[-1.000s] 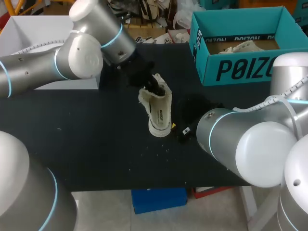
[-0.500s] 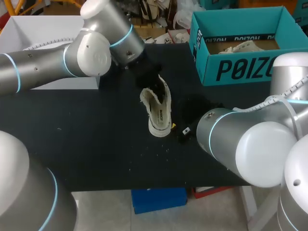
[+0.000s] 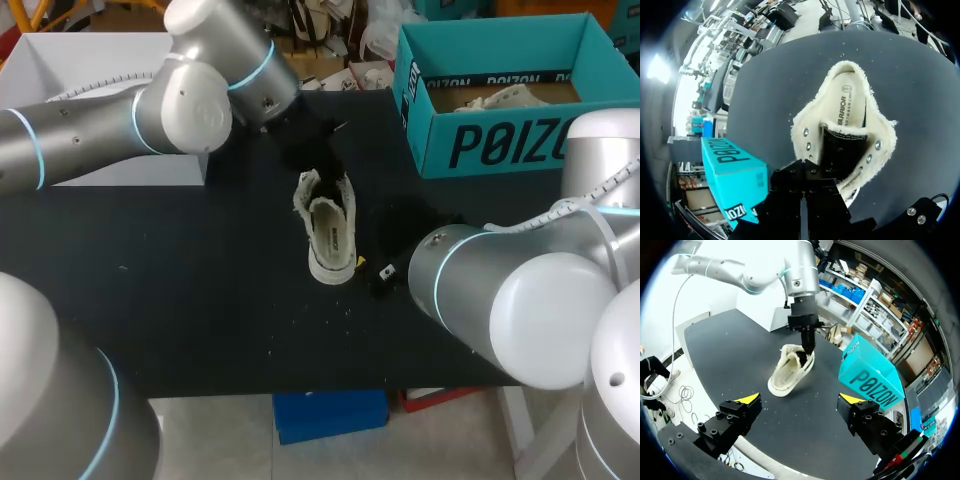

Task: Take the shoe out of the shoebox, open the shoe tongue, remove and reinsert the insole, then place the shoe into the shoebox

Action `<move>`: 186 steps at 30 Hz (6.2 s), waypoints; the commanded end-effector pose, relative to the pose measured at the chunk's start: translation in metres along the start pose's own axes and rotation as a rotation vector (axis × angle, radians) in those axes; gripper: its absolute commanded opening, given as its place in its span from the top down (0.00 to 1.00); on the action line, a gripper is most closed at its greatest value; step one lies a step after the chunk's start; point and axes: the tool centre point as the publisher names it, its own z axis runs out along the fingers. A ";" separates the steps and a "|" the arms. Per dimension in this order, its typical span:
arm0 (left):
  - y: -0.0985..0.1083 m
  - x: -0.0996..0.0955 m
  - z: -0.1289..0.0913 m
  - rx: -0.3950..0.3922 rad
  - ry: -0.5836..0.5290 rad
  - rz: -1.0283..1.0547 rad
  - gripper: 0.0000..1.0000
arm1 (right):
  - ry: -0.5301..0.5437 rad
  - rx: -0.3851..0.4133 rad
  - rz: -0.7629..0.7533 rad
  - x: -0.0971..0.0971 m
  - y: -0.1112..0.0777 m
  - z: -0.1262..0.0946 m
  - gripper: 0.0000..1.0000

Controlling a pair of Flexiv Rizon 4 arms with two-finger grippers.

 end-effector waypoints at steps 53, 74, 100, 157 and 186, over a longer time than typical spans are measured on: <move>-0.044 0.076 -0.092 -0.023 0.090 0.128 0.00 | 0.000 -0.003 0.001 0.001 -0.001 -0.001 0.00; -0.047 0.074 -0.096 0.029 0.031 0.112 0.00 | 0.000 -0.003 0.001 0.001 -0.001 -0.001 0.00; -0.047 0.074 -0.096 0.029 0.031 0.112 0.00 | 0.000 -0.003 0.001 0.001 -0.001 -0.001 0.00; -0.042 0.126 -0.182 -0.040 -0.046 -0.656 0.00 | 0.000 -0.003 0.001 0.001 -0.001 -0.001 0.00; 0.001 0.159 -0.189 0.069 -0.111 -1.437 0.00 | 0.000 0.177 -1.038 0.025 0.041 0.038 0.00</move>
